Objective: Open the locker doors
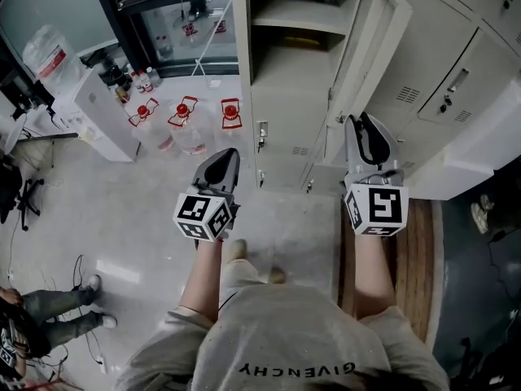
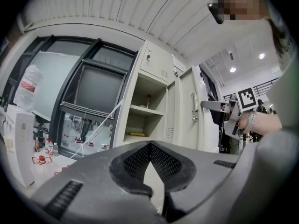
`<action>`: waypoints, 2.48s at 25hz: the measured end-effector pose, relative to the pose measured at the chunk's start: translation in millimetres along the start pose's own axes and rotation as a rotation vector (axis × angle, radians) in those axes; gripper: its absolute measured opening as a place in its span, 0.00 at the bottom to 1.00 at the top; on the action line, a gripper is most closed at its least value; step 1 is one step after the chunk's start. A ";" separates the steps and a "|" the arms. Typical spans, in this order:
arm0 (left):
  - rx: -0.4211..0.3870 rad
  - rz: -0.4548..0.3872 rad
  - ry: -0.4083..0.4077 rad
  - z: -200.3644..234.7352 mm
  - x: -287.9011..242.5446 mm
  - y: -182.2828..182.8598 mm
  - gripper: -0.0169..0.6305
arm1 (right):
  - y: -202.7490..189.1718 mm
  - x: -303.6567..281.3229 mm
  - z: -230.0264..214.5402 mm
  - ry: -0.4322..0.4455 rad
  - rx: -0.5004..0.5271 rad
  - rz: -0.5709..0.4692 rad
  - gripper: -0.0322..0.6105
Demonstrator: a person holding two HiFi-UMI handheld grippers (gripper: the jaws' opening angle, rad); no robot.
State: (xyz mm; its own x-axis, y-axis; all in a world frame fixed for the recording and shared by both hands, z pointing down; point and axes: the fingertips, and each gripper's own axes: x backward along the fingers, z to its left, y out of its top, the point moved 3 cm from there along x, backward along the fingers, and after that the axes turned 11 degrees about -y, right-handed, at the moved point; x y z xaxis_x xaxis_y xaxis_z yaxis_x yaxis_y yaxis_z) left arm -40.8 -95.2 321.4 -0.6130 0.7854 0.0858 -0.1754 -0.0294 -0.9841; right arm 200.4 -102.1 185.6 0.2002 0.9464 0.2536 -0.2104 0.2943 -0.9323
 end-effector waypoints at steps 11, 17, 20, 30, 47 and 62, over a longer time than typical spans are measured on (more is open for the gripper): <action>0.004 0.010 -0.004 -7.3 -13.4 -3.7 0.02 | -12.4 17.5 -57.5 -0.141 0.020 0.035 0.17; 0.003 0.013 -0.031 -15.5 -23.1 -4.0 0.02 | -21.5 21.3 -85.5 -0.221 0.038 0.071 0.05; 0.005 0.018 -0.036 -15.5 -25.4 -4.0 0.02 | -26.3 19.5 -89.8 -0.241 0.050 0.093 0.05; 0.008 0.017 -0.022 -3.2 -26.1 -9.1 0.02 | -13.9 28.2 -62.2 -0.230 0.143 0.019 0.05; 0.009 0.058 0.095 81.5 -8.6 -56.4 0.02 | -115.4 -14.9 69.1 0.035 -0.021 0.163 0.05; 0.083 0.147 0.090 177.7 -33.9 -147.2 0.02 | -267.9 -87.4 184.7 0.208 -0.116 0.376 0.05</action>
State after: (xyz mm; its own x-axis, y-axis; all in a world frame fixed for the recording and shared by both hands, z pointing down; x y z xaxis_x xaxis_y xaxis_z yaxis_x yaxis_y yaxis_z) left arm -131.1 -227.3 491.1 -0.5662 0.8208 -0.0761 -0.1543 -0.1963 -0.9683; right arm 62.5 -239.1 460.9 0.3210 0.9343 -0.1550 -0.1990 -0.0934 -0.9755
